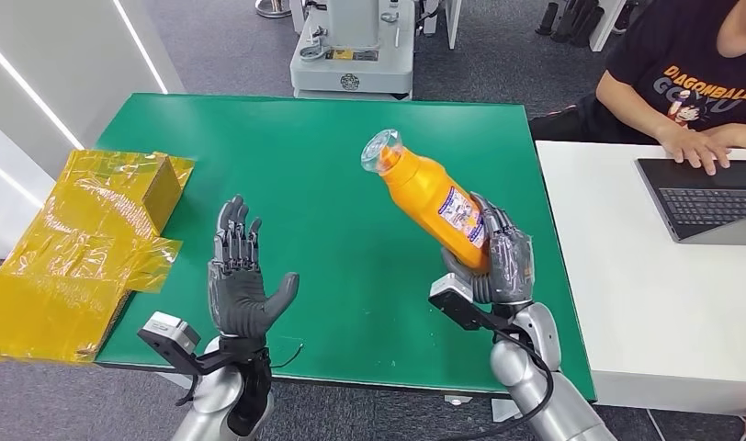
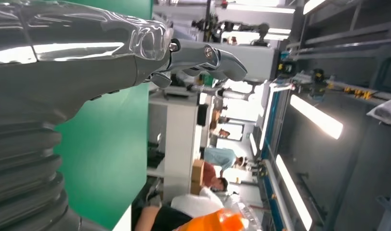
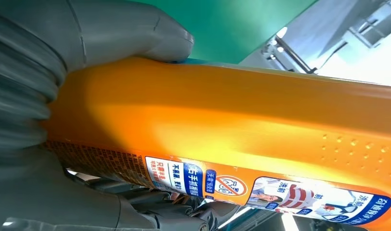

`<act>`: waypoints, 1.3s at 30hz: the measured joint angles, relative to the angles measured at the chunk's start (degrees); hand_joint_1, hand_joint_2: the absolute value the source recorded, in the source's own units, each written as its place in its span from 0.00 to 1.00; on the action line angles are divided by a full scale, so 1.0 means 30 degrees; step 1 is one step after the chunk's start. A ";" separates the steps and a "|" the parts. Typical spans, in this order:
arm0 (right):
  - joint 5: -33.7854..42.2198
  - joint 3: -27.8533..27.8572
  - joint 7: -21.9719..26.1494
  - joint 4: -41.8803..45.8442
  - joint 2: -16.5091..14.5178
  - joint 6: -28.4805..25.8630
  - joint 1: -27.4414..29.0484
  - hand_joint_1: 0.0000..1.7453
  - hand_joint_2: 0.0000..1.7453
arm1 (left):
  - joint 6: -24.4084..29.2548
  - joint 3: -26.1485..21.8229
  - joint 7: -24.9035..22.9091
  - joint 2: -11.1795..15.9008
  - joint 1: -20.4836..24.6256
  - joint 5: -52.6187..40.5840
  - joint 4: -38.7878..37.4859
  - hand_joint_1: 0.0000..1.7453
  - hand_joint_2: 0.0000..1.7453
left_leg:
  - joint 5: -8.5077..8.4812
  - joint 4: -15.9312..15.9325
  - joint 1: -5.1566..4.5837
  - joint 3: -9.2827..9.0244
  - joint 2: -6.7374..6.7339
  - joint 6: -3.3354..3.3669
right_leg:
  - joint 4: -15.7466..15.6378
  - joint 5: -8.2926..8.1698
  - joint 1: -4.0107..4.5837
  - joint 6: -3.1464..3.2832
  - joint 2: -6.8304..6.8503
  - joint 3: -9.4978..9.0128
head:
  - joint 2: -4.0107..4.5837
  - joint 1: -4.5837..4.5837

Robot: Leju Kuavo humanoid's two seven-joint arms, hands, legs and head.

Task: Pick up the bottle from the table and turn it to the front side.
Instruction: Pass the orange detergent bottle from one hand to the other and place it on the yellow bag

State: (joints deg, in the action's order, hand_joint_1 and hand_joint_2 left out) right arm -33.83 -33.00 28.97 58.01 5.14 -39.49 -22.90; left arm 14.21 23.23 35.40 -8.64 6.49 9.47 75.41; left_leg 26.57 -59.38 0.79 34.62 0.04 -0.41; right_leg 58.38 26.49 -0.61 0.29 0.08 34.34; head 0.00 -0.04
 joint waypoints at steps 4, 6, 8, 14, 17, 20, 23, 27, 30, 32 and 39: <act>0.0163 -0.0458 0.0382 0.0104 -0.0098 0.0518 -0.0076 1.00 1.00 | -0.1187 0.0002 -0.0693 0.0002 0.0195 0.0787 -0.0373 0.00 1.00 | -0.0001 0.0000 0.0000 0.0002 0.0000 0.0000 | 0.0002 0.0000 0.0000 0.0000 0.0001 -0.0002 | 0.0000 0.0002; 0.0309 -0.0781 0.0577 0.0069 -0.0142 0.0925 -0.0198 1.00 1.00 | -0.1768 0.0009 -0.0992 0.0002 0.0343 0.1022 -0.0628 0.00 1.00 | -0.0002 0.0000 0.0000 0.0002 0.0000 0.0000 | 0.0004 -0.0001 0.0000 0.0000 0.0001 -0.0001 | 0.0000 0.0002; 0.0532 -0.1088 0.0757 -0.0014 -0.0178 0.1306 -0.0418 1.00 1.00 | -0.2216 0.0018 -0.1230 0.0002 0.0502 0.1159 -0.0876 0.00 1.00 | -0.0002 -0.0001 0.0000 0.0001 -0.0001 0.0001 | 0.0005 -0.0001 0.0000 0.0001 0.0001 -0.0001 | 0.0000 0.0004; 0.0874 -0.1717 0.1047 -0.0279 -0.0259 0.1956 -0.0916 1.00 1.00 | -0.2851 0.0053 -0.1662 0.0002 0.0886 0.1204 -0.1386 0.00 1.00 | -0.0002 -0.0001 0.0000 0.0004 0.0001 0.0000 | 0.0005 -0.0001 0.0000 0.0000 0.0003 -0.0001 | 0.0000 0.0004; 0.1033 -0.2039 0.1160 -0.0355 -0.0268 0.2473 -0.0999 1.00 1.00 | -0.3261 0.0107 -0.1939 0.0007 0.1037 0.1139 -0.1590 0.00 1.00 | -0.0001 -0.0001 0.0000 0.0007 0.0002 0.0000 | 0.0003 0.0000 0.0000 0.0000 0.0004 0.0001 | 0.0000 0.0002; 0.1042 -0.2467 0.1453 -0.0366 -0.0319 0.3175 -0.1013 1.00 1.00 | -0.3716 0.0188 -0.2214 0.0009 0.1289 0.1062 -0.1852 0.00 1.00 | -0.0001 0.0000 0.0000 0.0009 0.0001 0.0000 | 0.0003 0.0001 0.0000 0.0000 0.0002 0.0005 | 0.0000 0.0002; 0.1012 -0.2864 0.1734 -0.0299 -0.0441 0.3696 -0.1007 1.00 1.00 | -0.3937 0.0239 -0.2342 0.0009 0.1608 0.0991 -0.2129 0.00 1.00 | -0.0001 0.0000 0.0001 0.0008 0.0000 0.0000 | 0.0005 0.0001 0.0001 0.0000 0.0002 0.0010 | 0.0000 0.0002; 0.1013 -0.3162 0.1776 -0.0168 -0.0568 0.3936 -0.1005 1.00 1.00 | -0.4060 0.0315 -0.2366 0.0009 0.1975 0.0969 -0.2477 0.00 1.00 | -0.0002 0.0000 0.0001 0.0008 0.0000 0.0000 | 0.0007 0.0000 0.0001 0.0001 0.0002 0.0009 | 0.0000 0.0004; 0.1014 -0.3293 0.1776 -0.0151 -0.0590 0.3954 -0.1005 1.00 1.00 | -0.4079 0.0326 -0.2366 0.0009 0.2096 0.0967 -0.2683 0.00 1.00 | -0.0002 -0.0001 0.0000 0.0009 -0.0001 0.0000 | 0.0007 0.0000 0.0000 0.0001 -0.0001 0.0009 | 0.0000 0.0002; 0.1014 -0.3346 0.1776 -0.0148 -0.0606 0.3954 -0.1005 1.00 1.00 | -0.4081 0.0330 -0.2366 0.0009 0.2140 0.0967 -0.2791 0.00 1.00 | -0.0002 -0.0001 0.0000 0.0010 0.0000 0.0000 | 0.0006 0.0000 0.0000 0.0001 0.0000 0.0009 | 0.0000 0.0002; 0.1133 -0.3458 0.2098 -0.0065 -0.0641 0.4614 -0.1007 1.00 1.00 | -0.4627 0.0342 -0.2424 0.0009 0.2309 0.1394 -0.3120 0.00 1.00 | -0.0001 -0.0001 0.0000 0.0012 0.0001 0.0000 | 0.0004 0.0000 0.0000 0.0000 0.0001 0.0011 | 0.0000 0.0000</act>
State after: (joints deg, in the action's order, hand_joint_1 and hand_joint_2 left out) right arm -30.43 -43.37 35.26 57.81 3.22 -25.65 -25.92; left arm 0.33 24.26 28.13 -8.61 13.42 13.65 66.05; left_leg 26.57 -59.38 0.79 34.66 0.04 -0.41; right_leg 58.39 26.49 -0.61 0.29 0.08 34.37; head 0.00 -0.04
